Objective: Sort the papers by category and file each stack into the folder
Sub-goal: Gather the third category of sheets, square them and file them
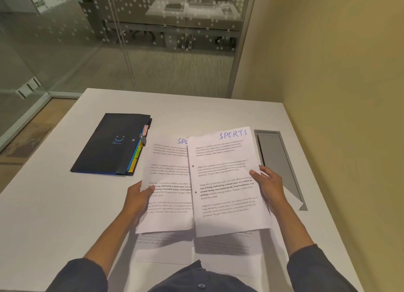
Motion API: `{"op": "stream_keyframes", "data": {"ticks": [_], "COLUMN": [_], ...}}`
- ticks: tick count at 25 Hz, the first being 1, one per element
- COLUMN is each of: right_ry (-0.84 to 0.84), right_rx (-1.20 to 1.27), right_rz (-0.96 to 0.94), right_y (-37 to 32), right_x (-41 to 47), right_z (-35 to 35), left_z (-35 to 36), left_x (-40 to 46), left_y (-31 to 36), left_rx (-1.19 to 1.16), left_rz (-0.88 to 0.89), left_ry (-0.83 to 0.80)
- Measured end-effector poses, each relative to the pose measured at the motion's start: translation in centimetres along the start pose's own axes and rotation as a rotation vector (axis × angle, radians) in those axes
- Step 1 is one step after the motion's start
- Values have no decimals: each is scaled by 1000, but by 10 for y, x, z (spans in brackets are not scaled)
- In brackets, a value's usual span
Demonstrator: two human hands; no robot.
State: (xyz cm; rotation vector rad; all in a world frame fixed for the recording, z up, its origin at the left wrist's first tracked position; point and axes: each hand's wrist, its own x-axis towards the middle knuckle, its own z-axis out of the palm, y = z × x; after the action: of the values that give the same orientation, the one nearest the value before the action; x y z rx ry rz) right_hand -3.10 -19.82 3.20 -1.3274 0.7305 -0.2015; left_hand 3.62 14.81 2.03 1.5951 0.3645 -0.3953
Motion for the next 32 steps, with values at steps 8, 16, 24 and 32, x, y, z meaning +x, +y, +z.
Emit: {"op": "stream_keyframes", "data": {"ticks": [8,16,24,32], "right_ry": [-53,-178,-162,-274], "right_rx": [15,-46,27,-86], "right_rz": [6,-53,-61,-45], "right_y": [-8,10,-1,-11], "right_x": [-2,-18,-21,-29], "right_z": [21,56,61,65], "left_z": [15,45,46,50], "left_x": [-5,-23,-14,-4], "left_y": [6,20,27,37], "left_rx": [6,-9,-116,21], "left_rz": [-13,38,10,121], "left_ry": [-113,-261,-283,-265]}}
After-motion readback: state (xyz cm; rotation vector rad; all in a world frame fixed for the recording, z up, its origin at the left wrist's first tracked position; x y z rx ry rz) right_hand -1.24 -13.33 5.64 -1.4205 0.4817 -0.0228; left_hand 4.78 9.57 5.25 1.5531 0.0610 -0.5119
